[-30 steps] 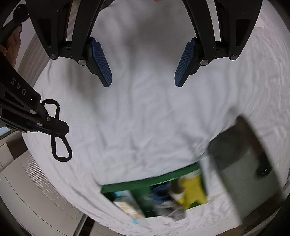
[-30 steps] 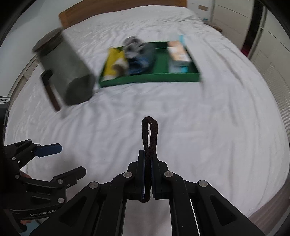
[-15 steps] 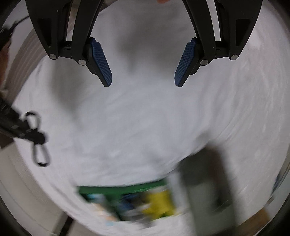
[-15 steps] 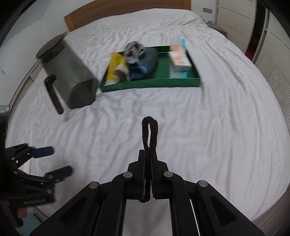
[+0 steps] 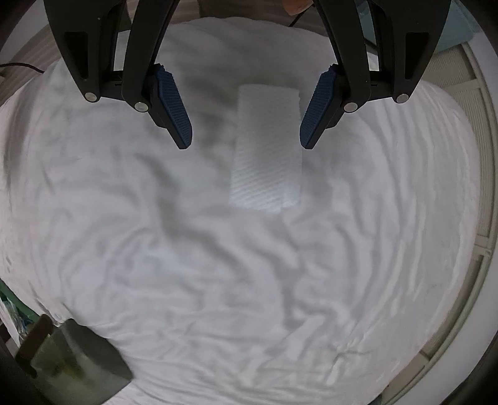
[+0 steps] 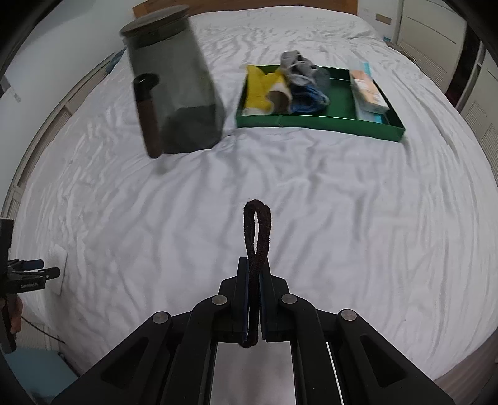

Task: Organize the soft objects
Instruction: 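Lift the hair tie with the right tool while the left tool grasps the white wipe, then carry the hair tie with the right tool while the left tool carries the wipe to the tray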

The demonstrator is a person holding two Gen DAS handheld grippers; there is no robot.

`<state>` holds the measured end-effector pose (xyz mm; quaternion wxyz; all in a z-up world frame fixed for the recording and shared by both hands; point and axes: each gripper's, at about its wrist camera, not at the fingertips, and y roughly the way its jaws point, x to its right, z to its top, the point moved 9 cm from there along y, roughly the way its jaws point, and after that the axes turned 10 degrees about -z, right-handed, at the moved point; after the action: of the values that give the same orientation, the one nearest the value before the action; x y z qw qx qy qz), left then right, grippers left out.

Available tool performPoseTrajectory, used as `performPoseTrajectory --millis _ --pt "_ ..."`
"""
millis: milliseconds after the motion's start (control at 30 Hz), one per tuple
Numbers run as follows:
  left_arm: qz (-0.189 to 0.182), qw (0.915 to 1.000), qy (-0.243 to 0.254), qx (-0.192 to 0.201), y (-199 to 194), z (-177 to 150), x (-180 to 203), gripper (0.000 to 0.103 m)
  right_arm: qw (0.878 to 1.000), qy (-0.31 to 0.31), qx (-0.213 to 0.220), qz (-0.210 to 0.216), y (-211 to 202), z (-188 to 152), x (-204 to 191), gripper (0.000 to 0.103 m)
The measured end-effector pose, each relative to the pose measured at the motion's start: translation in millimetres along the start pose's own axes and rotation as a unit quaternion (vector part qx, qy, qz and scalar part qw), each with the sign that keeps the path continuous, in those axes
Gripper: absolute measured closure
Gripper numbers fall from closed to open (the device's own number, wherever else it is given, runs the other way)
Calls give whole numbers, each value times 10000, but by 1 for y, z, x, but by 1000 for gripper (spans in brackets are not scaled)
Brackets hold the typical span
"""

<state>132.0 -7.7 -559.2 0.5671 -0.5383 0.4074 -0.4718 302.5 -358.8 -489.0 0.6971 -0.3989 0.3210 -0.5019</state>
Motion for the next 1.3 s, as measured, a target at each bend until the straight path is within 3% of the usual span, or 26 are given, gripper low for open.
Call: performPoseTrajectory --millis 500,533,600,633,700,867,967,1100,1300 --pt "-245 9991 -276 -196 56 -22 -37 38 9999 -123 16 -120 -3 -3 -22 98" --pt "-229 9992 -278 -189 56 -22 -38 41 9999 -109 22 -125 -3 -3 -21 98" --pt "-201 9993 -245 -195 54 -16 -36 65 9999 -93 32 -138 -4 -4 -19 98" --pt "-177 9993 -258 -191 53 -15 -38 70 9999 -89 36 -143 -5 -5 -17 98" --pt "-124 9993 -275 -213 50 -14 -37 89 9999 -60 39 -148 -5 -7 -15 98" --pt "47 9998 -144 -91 29 -9 -29 94 9999 22 43 -151 -7 -10 -9 98" --pt "-41 9999 77 110 2 1 2 94 9998 120 56 -145 -9 -10 -1 98" --pt "-541 9957 654 365 -36 19 77 94 9995 240 126 -175 -13 -4 17 98" --pt "-1445 9725 1665 757 -81 73 223 94 9979 437 335 -331 -18 22 65 98"
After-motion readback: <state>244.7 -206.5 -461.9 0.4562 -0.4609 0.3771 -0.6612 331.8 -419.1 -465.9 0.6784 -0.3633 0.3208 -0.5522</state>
